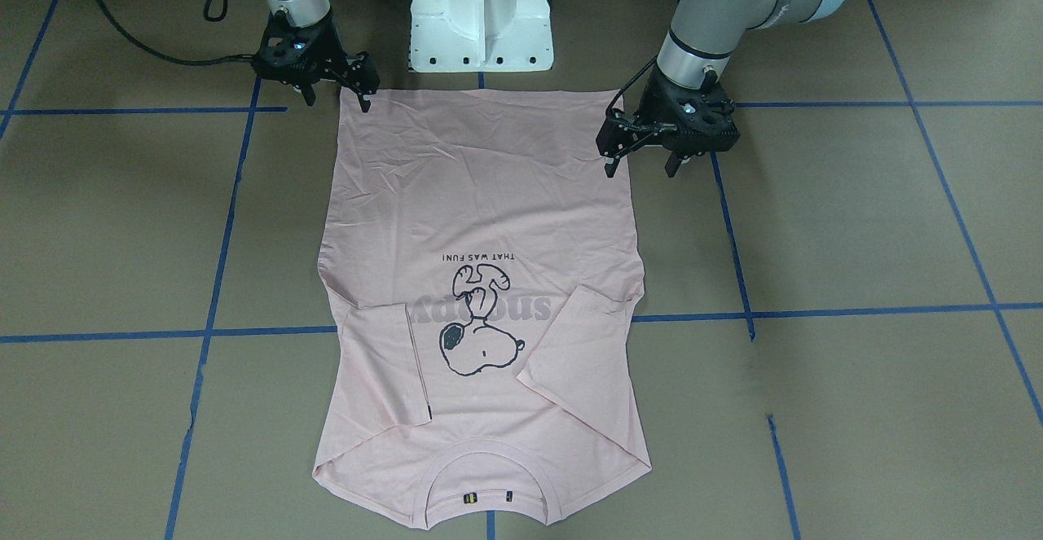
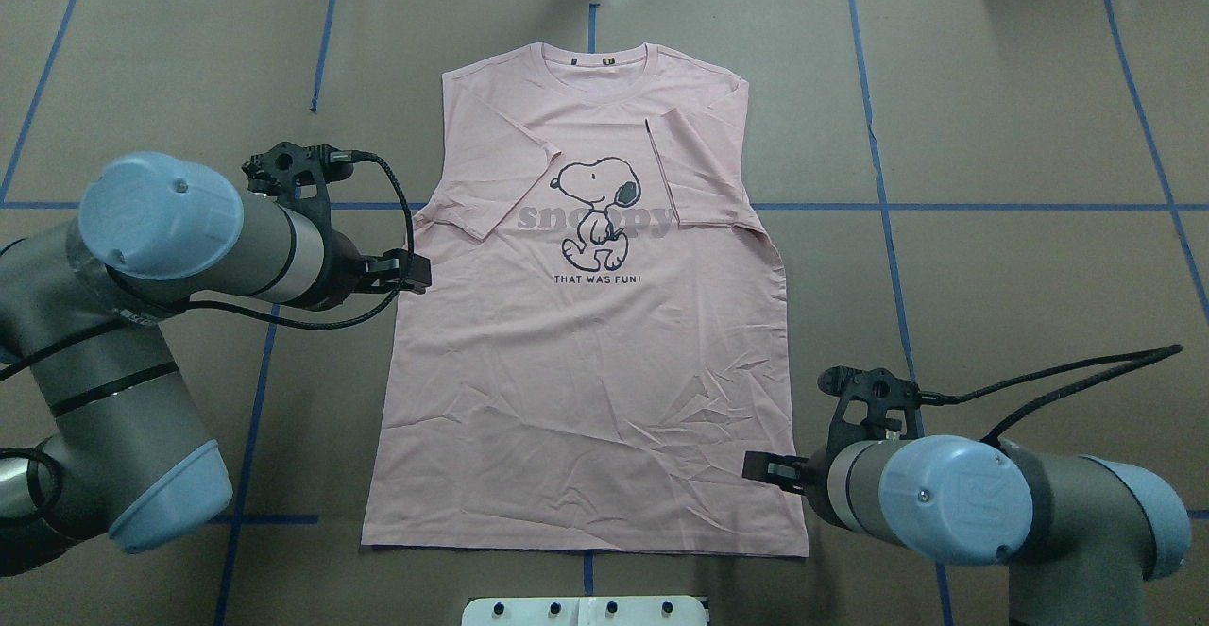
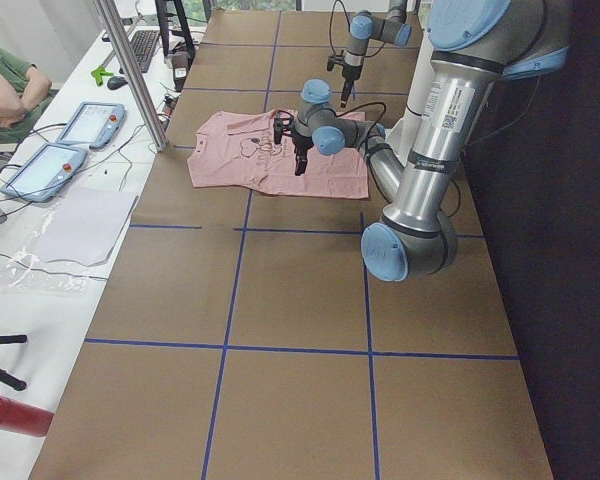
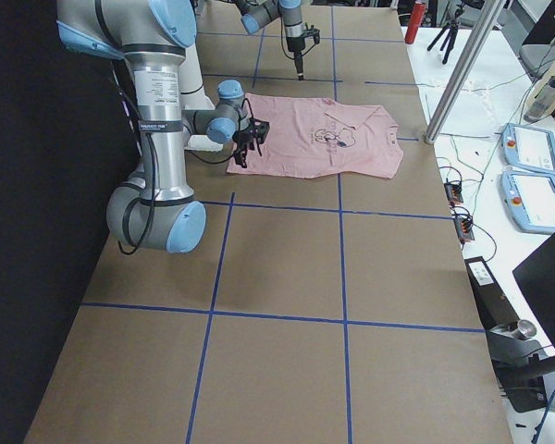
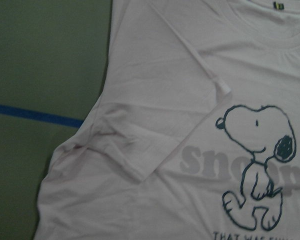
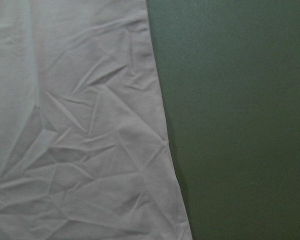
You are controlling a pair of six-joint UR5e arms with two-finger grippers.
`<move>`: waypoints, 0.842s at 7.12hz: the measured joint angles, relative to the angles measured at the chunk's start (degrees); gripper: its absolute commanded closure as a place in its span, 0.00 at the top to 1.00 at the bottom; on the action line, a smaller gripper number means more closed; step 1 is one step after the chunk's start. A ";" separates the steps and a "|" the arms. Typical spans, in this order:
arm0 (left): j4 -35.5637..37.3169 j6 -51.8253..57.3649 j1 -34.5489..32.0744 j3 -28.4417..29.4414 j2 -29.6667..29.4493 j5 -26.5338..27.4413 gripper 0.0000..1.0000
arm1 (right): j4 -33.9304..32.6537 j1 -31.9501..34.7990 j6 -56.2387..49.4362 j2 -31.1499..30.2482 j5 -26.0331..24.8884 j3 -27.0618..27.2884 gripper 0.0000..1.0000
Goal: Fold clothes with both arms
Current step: 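Release the sleeve and move both grippers toward the hem nearest the robot, then lower both grippers and pinch the hem corners nearest the robot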
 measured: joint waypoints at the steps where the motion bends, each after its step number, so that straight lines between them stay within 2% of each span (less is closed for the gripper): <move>1: 0.02 0.00 0.01 -0.08 0.02 -0.06 1.00 | 3.08 -2.14 1.06 -1.53 -2.08 -1.12 1.00; 3: 0.03 -0.01 0.04 -0.39 0.04 -0.31 1.00 | 7.53 -4.12 2.08 -3.02 -3.54 -3.26 1.00; 6: 0.03 -0.08 0.06 -0.61 0.04 -0.47 1.00 | 7.76 -5.21 2.33 -3.03 -3.42 -3.70 1.00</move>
